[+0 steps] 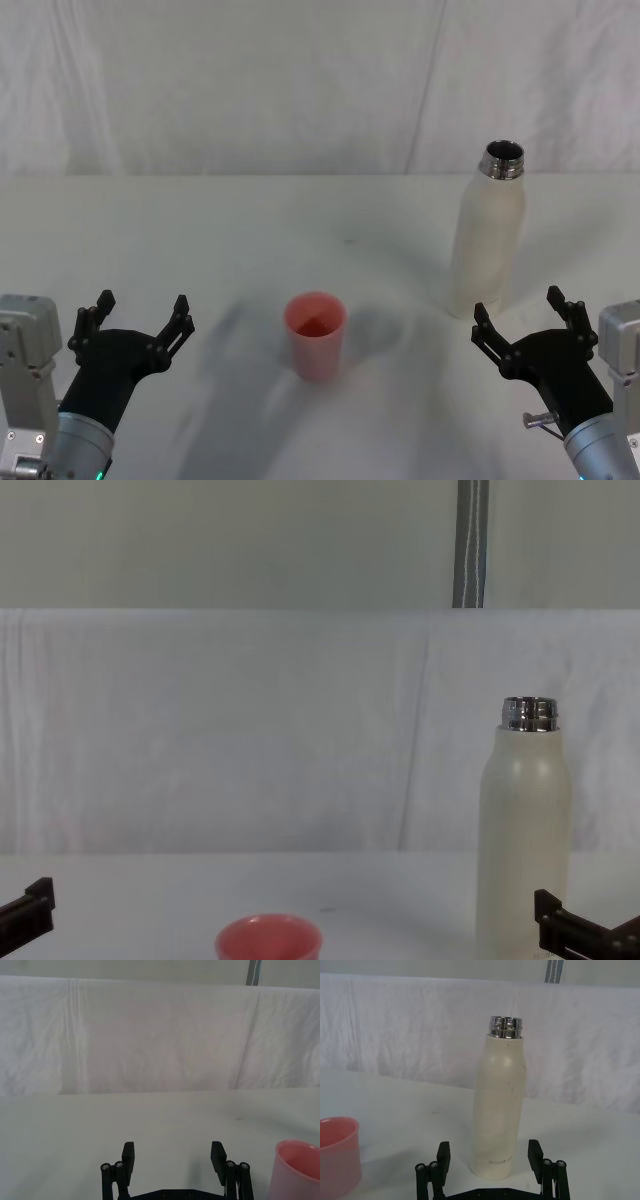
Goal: Grasp the thermos with one hand and pour water into the cup lid.
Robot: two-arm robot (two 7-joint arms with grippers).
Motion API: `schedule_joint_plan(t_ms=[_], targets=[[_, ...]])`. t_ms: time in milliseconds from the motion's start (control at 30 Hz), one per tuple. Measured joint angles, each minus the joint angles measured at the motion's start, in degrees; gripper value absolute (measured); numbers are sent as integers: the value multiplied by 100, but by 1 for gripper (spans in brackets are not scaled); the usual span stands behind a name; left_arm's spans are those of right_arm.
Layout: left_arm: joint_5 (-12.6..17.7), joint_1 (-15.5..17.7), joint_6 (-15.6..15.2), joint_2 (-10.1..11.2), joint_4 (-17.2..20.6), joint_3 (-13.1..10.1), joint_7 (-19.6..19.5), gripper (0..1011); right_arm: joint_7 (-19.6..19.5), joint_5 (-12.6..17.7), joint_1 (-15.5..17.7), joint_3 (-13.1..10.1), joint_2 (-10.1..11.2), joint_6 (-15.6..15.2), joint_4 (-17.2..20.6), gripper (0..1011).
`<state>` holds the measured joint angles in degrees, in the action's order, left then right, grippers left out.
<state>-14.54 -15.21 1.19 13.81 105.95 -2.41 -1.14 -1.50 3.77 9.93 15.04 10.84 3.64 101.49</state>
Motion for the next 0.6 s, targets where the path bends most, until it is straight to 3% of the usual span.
schedule_joint_plan(t_ms=[600], targets=[[0, 0, 0, 0, 0, 0, 0, 1001, 0, 0, 0, 0, 0, 0, 0, 1001]])
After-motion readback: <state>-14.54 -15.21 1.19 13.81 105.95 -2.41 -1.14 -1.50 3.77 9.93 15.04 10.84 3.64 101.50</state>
